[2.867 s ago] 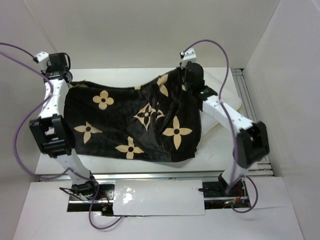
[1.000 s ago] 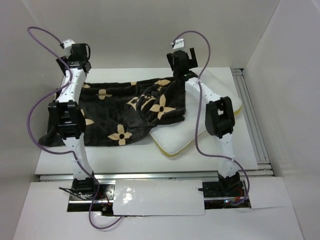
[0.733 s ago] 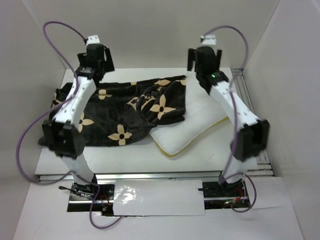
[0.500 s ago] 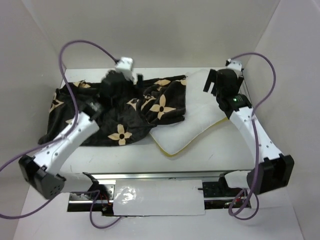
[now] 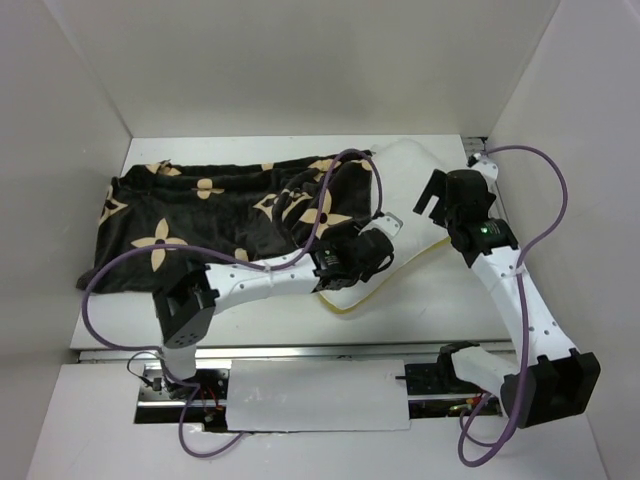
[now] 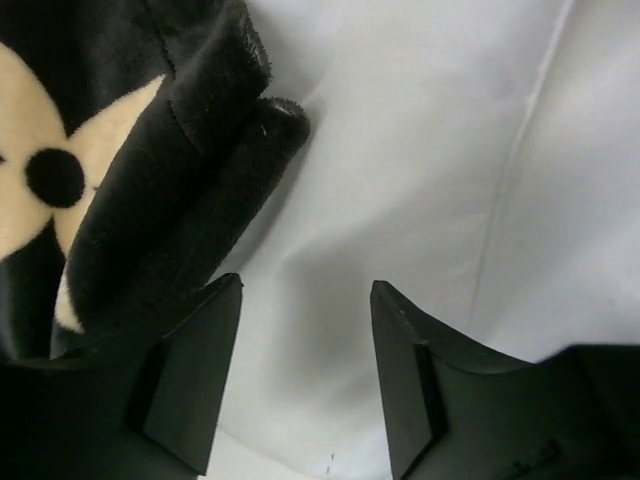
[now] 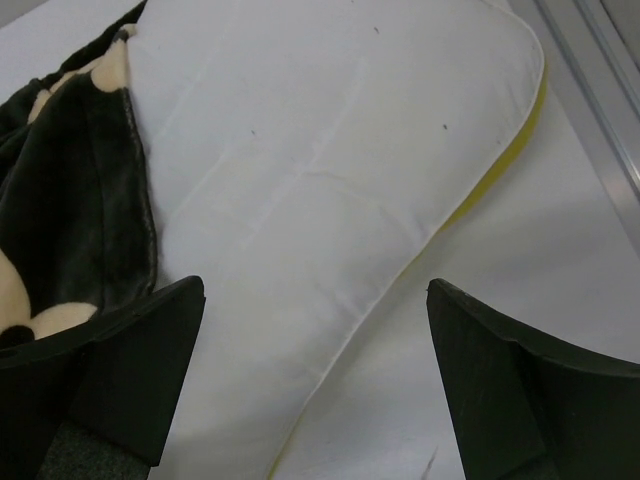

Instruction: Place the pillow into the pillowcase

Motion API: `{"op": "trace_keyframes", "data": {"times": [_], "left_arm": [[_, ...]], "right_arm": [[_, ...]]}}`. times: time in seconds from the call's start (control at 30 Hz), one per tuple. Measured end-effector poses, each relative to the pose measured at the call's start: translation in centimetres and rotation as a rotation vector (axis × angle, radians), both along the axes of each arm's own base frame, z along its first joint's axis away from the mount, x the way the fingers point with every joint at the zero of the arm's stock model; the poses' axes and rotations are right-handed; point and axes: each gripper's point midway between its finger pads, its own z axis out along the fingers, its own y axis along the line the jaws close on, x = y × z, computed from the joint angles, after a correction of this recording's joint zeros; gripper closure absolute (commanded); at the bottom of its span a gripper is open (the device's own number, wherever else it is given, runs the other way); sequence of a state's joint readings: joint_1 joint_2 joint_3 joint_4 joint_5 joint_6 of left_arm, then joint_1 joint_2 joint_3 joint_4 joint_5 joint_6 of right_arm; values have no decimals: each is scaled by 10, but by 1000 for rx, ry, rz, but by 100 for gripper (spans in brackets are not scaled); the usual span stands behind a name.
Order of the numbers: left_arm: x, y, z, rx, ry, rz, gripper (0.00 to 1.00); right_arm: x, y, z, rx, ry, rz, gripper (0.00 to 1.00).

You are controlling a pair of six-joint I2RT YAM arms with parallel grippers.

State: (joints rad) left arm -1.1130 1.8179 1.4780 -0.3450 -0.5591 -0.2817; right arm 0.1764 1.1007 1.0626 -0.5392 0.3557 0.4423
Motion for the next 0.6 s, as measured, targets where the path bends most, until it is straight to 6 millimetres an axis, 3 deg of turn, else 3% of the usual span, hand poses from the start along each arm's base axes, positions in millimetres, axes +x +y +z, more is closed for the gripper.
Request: {"op": "trace_keyframes", "data": {"times": [0.23, 0.6], "left_arm": [[24, -5, -23, 27, -1, 67, 40], [57, 10, -19, -5, -22, 167, 40]], "right_arm": [[-11, 11, -17, 47, 59, 53, 1], [-35, 27, -38, 86, 113, 139, 1]]}}
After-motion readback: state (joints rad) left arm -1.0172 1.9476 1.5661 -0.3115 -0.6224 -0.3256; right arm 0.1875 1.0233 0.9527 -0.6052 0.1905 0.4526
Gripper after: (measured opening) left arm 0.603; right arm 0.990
